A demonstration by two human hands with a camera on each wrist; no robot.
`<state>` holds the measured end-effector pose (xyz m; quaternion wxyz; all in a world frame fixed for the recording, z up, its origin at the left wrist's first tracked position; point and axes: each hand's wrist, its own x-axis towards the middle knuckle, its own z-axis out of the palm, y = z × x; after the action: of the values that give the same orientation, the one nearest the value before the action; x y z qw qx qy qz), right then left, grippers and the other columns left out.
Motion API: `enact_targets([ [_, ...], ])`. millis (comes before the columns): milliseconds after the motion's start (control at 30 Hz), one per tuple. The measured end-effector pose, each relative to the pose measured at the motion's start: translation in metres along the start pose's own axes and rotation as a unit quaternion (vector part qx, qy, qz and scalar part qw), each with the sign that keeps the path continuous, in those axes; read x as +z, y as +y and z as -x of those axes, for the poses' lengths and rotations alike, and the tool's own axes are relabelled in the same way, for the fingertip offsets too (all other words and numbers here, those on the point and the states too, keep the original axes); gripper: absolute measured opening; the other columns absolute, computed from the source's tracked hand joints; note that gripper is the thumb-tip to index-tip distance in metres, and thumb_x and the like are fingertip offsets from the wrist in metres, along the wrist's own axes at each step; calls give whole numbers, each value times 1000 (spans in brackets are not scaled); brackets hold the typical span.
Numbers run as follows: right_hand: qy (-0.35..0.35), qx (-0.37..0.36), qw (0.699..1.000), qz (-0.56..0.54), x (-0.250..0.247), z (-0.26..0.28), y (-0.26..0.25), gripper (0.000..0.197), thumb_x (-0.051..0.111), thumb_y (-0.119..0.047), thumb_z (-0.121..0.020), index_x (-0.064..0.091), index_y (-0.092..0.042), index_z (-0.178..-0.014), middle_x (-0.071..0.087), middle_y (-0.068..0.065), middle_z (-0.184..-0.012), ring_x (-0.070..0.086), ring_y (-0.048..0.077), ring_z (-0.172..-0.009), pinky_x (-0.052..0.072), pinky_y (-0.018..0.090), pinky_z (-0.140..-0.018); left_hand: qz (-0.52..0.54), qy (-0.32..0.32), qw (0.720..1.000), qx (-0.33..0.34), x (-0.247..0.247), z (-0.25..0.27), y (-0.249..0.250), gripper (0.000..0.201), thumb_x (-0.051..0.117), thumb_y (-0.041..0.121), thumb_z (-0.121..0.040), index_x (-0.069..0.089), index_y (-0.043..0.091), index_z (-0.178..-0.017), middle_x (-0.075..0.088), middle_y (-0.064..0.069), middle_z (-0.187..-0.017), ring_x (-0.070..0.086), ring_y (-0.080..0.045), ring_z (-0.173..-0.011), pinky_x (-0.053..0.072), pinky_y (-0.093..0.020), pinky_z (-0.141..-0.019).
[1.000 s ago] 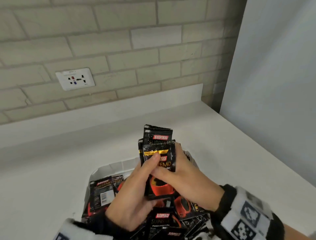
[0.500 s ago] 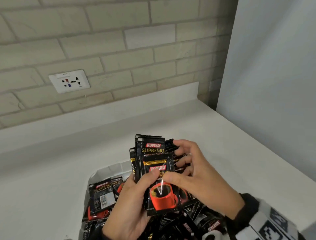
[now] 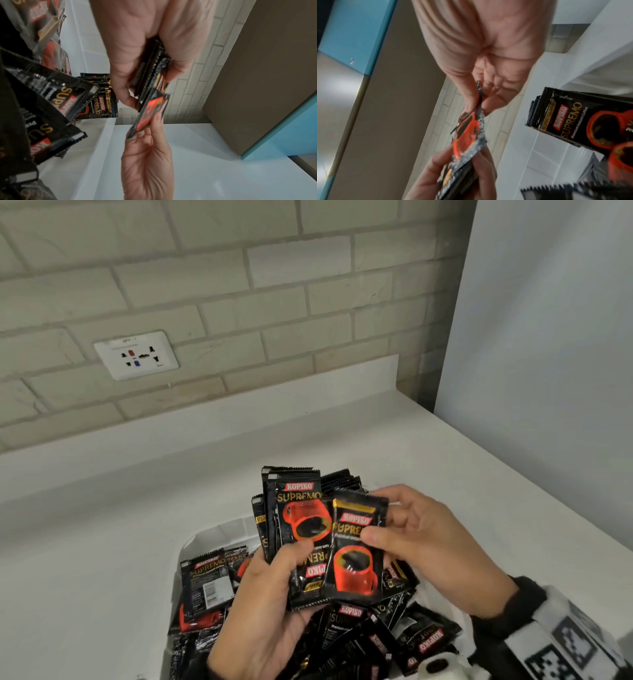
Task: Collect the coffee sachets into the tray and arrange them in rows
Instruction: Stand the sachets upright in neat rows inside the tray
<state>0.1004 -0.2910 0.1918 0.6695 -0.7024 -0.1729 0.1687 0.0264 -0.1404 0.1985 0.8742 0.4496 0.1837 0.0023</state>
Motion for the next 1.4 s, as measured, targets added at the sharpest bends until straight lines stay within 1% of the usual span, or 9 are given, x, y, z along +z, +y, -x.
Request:
enact_targets([
  [133,34,-7,988,-152,-17,-1,1,77,89,-41,-35,54,-10,-97,71,9,-76,64,17,-60,50,21,-49,2,39,999,26,-3,-2,1,33,60,5,-58,59,8,-90,71,-12,-66,68,-23,-55,56,-39,-53],
  [333,0,18,963,-268,-27,3,7,86,94,-21,-23,54,-12,-99,68,15,-79,64,21,-57,50,23,-41,3,59,997,48,-2,-4,1,34,62,5,-58,61,9,-92,73,-12,-73,70,-23,-62,54,-47,-62],
  [500,9,-3,979,-203,-35,4,-2,57,90,-29,-39,68,-21,-91,70,12,-85,67,24,-64,54,25,-48,23,78,994,70,-6,-2,7,36,61,6,-60,60,10,-95,73,-11,-73,71,-23,-63,58,-41,-48],
  [633,91,-53,992,74,-53,-14,-19,12,69,-16,-75,62,-22,-83,70,-1,-73,66,12,-61,49,15,-50,36,86,990,102,-17,0,16,36,62,7,-60,60,11,-96,74,-10,-78,72,-23,-69,58,-44,-57],
  [767,-35,-70,919,386,-54,-41,-17,21,67,-21,-82,54,-35,-73,64,-15,-74,60,1,-73,44,18,-69,42,111,985,124,-28,1,20,44,64,8,-59,58,12,-103,74,-9,-81,72,-24,-73,56,-50,-63],
  [933,-159,-41,820,548,-34,-64,-1,11,63,-21,-84,55,-21,-77,59,-4,-81,55,15,-80,45,31,-73,44,112,984,130,-29,7,20,38,59,8,-59,57,16,-97,73,-4,-69,71,-20,-61,56,-46,-57],
  [1067,-166,-54,759,627,-22,-70,10,28,56,-22,-86,34,-25,-69,31,-12,-75,42,16,-79,34,29,-64,48,108,984,132,-31,12,21,33,58,8,-60,58,15,-92,72,-5,-66,70,-20,-58,56,-45,-52],
  [1200,-147,-70,688,707,-21,-70,10,29,55,-36,-88,51,-16,-108,41,-2,-103,49,20,-86,26,26,-50,47,108,985,124,-34,11,21,33,58,8,-59,58,13,-92,73,-7,-68,71,-22,-60,57,-44,-51],
  [1400,-148,-130,626,755,-14,-69,14,38,55,-39,-87,50,-14,-115,45,4,-116,48,24,-101,32,31,-70,54,115,984,121,-37,7,18,69,87,15,-35,59,15,-98,74,-10,-79,72,-25,-68,56,-48,-52],
])
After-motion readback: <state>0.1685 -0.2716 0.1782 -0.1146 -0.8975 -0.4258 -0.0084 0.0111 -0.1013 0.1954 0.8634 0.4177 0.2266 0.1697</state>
